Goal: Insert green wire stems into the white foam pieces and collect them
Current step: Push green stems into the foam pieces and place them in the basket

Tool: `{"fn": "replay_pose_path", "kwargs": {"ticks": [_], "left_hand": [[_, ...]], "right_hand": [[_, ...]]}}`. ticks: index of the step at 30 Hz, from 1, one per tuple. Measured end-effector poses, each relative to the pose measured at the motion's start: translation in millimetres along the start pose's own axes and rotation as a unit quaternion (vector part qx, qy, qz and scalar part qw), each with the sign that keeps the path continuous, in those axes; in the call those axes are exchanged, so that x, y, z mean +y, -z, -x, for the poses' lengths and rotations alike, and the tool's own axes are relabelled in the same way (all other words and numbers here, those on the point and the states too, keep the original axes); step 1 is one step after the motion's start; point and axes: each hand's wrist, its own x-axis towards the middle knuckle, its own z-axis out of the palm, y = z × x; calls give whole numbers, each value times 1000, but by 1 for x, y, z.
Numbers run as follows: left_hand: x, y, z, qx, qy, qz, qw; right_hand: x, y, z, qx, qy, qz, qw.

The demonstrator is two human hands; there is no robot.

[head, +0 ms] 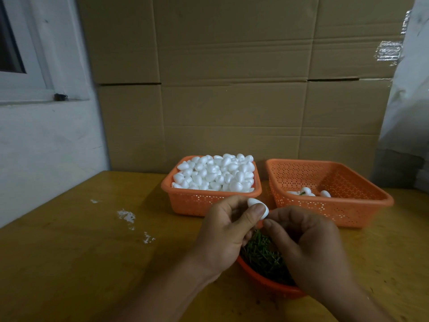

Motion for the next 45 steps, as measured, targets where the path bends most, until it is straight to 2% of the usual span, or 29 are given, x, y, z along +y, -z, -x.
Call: {"fn": "replay_pose_path", "kwargs": {"ticks": [14,20,24,32,36,39,45], "left_hand": [[0,2,0,-19,-60,-40,997],[-4,1,1,-8,-43,-31,999],[-6,-1,2,-18,-35,-30,999],[-17,-4,10,-31,-75,-209,975],[-17,-5,12,-40,-93,-246,964],[-14,-5,12,-41,-109,-245,963],[-11,-7,13,-49,-110,-240,963]], "right_hand": [[1,-5,2,0,-9,-34,999],[0,-1,0,-18,-35,-98,994],[1,3,-7,-1,-56,-89,994],[40,34,-66,72,-127,71,987],[71,41,-105,20,-180,195,964],[88,43,-124,-31,-220,298,928],[107,34,-146,-52,-310,335,888]]}}
